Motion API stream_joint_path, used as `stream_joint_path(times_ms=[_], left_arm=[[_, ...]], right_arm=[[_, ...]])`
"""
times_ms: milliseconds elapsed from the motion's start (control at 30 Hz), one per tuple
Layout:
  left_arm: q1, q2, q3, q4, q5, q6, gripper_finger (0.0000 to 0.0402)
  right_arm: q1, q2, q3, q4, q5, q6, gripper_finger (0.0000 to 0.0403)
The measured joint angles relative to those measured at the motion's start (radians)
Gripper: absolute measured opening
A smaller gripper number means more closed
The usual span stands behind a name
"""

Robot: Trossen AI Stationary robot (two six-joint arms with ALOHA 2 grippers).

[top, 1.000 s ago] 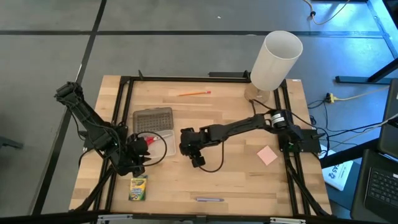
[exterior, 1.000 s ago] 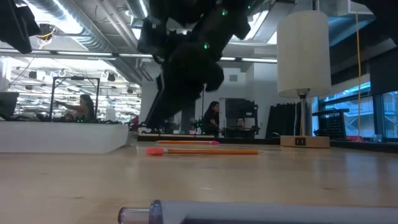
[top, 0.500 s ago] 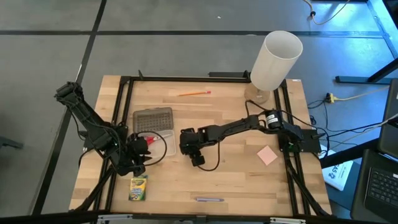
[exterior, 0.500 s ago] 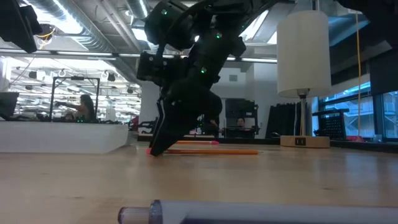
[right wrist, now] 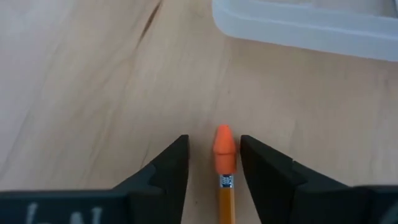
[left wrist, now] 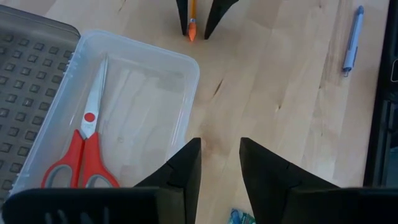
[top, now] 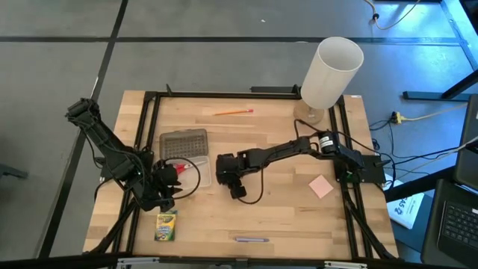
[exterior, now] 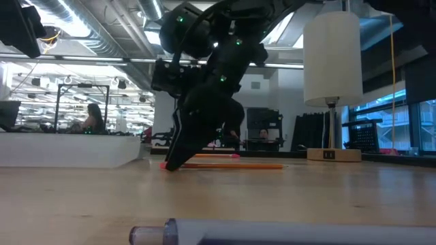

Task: Pack school essentials
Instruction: Put the orange pencil into the transparent supply box

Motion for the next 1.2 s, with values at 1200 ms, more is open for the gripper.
stream_joint_path(times_ms=[1200], left_arm=[[0.0, 0.0, 0.0, 0.023, 0.001, 0.0, 0.0103]], right_arm=[[-0.011, 0.028, 0.366, -0.371, 0.08, 0.056, 0.0027]])
